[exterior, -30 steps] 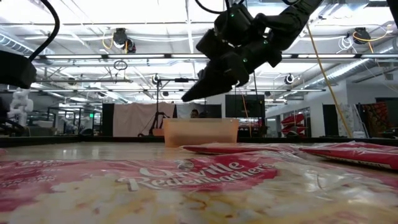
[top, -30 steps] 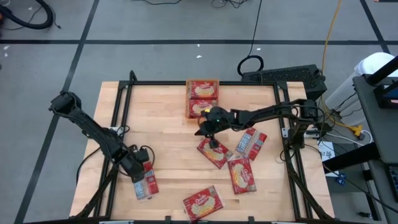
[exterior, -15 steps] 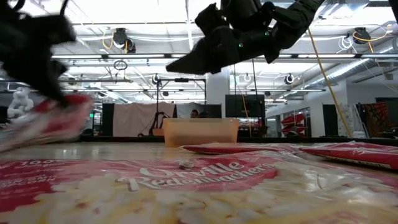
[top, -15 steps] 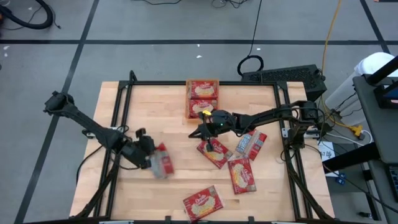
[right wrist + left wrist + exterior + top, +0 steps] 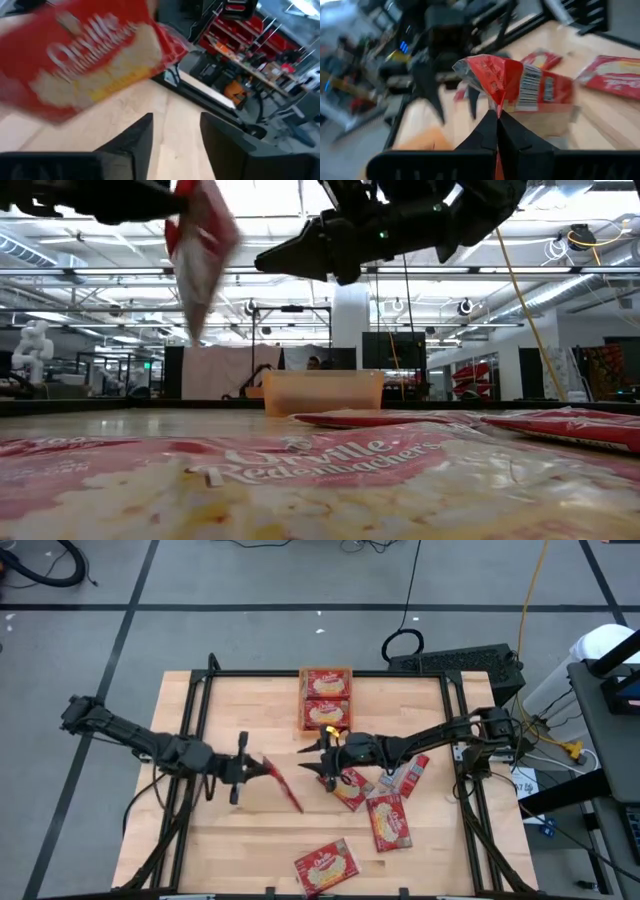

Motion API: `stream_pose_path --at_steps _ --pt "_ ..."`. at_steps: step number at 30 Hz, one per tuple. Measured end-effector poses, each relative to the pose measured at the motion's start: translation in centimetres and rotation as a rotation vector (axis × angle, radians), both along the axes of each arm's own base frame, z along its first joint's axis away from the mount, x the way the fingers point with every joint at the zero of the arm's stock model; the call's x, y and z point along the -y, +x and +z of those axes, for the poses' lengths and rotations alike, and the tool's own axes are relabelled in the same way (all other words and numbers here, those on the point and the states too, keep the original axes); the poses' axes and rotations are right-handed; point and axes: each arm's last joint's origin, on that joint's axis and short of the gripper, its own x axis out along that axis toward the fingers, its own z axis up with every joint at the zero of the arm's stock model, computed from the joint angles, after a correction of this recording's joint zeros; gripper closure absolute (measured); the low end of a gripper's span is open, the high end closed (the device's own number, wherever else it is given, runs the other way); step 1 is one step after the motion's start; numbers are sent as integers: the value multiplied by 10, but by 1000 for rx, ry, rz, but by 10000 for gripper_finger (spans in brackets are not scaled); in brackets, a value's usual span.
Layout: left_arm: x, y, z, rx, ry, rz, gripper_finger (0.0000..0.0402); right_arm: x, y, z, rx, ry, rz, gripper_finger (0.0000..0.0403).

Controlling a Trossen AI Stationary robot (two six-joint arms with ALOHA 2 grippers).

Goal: Sort popcorn bags into baskets
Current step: Put the red popcorn bag into the orange bin

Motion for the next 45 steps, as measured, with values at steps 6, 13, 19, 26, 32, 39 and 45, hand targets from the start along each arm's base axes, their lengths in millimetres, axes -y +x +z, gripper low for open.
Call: stream_pose_path --at_steps 6,13,19,26,32,39,45 --pt "-13 5 6 121 85 -190 400 -13 -1 1 12 -211 52 223" --pt "-34 13 4 131 89 -223 400 -30 -1 15 164 -429 110 226" --pt "-49 24 -5 85 56 -166 400 -33 -2 9 95 -576 117 217" --pt "-62 37 -14 86 39 -146 399 -35 -3 3 25 -601 78 211" --pt "-70 45 -21 72 14 -142 399 -45 -5 3 10 -715 77 211" --pt "-76 48 -26 41 -34 -101 399 -51 -6 4 24 -887 122 211" --pt "-77 48 -27 32 -82 -88 399 -51 -6 0 0 -1068 172 210"
